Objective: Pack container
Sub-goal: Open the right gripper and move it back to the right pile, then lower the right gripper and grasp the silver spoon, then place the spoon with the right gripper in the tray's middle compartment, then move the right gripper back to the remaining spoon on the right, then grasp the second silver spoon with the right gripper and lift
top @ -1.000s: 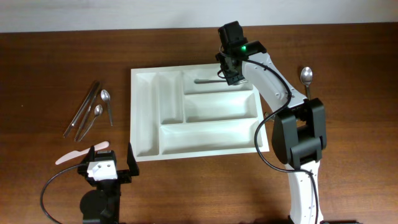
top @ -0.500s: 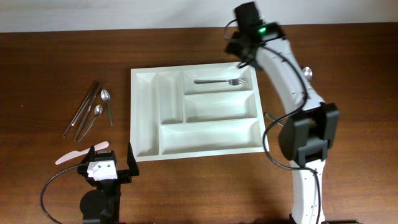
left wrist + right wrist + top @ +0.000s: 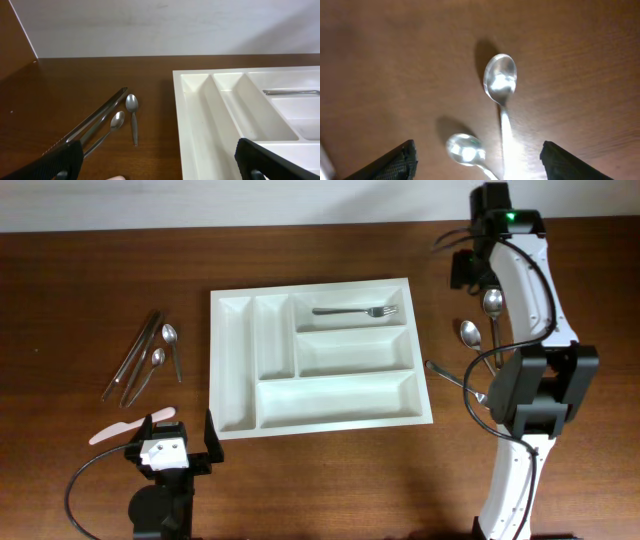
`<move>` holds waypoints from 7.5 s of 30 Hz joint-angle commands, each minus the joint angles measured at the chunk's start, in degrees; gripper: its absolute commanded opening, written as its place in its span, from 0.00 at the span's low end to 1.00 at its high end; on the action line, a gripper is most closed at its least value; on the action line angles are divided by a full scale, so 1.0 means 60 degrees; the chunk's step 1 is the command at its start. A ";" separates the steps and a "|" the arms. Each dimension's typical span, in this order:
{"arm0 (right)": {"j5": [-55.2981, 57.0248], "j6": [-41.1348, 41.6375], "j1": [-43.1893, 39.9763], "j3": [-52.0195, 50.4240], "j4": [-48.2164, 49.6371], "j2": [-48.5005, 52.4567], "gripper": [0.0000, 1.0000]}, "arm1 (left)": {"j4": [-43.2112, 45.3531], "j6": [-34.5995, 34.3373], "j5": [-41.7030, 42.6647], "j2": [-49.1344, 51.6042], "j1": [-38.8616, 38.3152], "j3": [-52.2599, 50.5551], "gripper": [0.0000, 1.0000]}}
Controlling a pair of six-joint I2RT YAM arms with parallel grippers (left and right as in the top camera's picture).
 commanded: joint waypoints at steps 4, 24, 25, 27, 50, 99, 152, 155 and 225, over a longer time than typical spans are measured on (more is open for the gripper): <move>-0.0568 -0.1257 -0.1075 -0.0102 -0.0612 -0.0080 0.79 | 0.0033 0.0149 0.0135 -0.0055 0.0058 -0.0076 0.99; -0.3920 -0.3151 -0.2331 -0.1810 0.0069 -0.0058 0.79 | 0.0033 0.0149 0.0135 -0.0055 0.0058 -0.0076 0.99; -0.3942 -0.3147 -0.2331 -0.2065 0.0251 -0.0058 0.79 | 0.0033 0.0149 0.0135 -0.0055 0.0058 -0.0076 0.99; -0.4116 -0.3147 -0.2361 -0.2539 0.0597 -0.0058 0.79 | 0.0033 0.0149 0.0135 -0.0055 0.0058 -0.0076 0.99; -0.4237 -0.3024 -0.2357 -0.2932 0.2481 0.0769 0.75 | 0.0033 0.0149 0.0135 -0.0055 0.0058 -0.0076 0.99; -0.3461 -0.2218 -0.2291 0.1246 0.0871 0.0849 0.04 | 0.0033 0.0149 0.0135 -0.0055 0.0058 -0.0076 0.99; -0.8251 -1.3129 0.2973 -0.0776 -0.1537 0.0852 0.68 | 0.0033 0.0149 0.0131 -0.0055 0.0058 -0.0076 0.99; -0.8273 -1.2560 0.2973 -0.0481 -0.1377 0.0852 0.72 | 0.0033 0.0149 0.0135 -0.0055 0.0058 -0.0076 0.99; -0.3472 -0.4054 -0.1923 -0.2175 -0.1322 0.0838 0.49 | 0.0033 0.0149 0.0135 -0.0055 0.0058 -0.0076 0.99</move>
